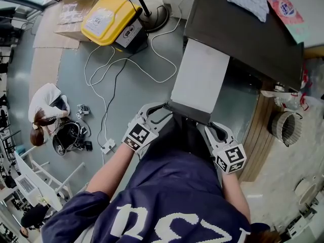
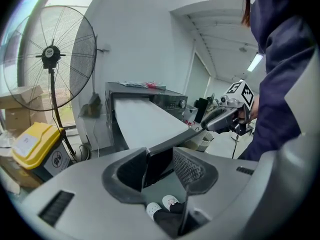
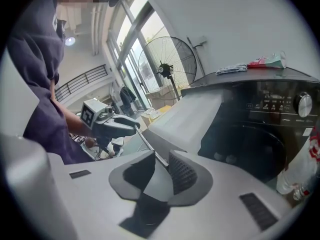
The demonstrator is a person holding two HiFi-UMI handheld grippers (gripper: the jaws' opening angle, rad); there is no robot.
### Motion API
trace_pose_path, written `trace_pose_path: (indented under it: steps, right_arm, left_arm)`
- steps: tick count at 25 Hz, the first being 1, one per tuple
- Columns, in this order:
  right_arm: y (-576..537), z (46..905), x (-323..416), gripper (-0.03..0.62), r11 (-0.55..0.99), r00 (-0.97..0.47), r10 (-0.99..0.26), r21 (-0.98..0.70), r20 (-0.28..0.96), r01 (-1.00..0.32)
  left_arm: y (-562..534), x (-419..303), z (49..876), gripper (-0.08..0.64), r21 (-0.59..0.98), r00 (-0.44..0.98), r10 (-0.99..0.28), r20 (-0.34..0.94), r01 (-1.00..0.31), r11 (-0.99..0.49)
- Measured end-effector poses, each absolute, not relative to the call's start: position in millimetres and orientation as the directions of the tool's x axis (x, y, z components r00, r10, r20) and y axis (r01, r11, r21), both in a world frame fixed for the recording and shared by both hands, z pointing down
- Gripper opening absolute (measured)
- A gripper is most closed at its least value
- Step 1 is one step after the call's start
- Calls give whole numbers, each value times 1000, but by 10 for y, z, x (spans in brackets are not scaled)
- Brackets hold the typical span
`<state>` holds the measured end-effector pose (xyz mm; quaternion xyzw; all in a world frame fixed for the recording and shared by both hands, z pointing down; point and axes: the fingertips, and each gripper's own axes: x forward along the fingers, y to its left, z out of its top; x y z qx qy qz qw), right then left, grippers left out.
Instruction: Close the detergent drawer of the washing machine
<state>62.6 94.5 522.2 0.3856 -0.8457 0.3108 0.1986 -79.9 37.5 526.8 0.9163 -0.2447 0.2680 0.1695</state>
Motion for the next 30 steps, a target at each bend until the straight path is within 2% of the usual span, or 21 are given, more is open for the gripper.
trace_pose_path:
  steps: [30]
  right_arm:
    - [608, 4974, 794, 98, 443, -555, -644, -335, 527, -832]
  left_arm:
    - [71, -665, 5065, 173, 187, 734, -412, 540, -582, -792]
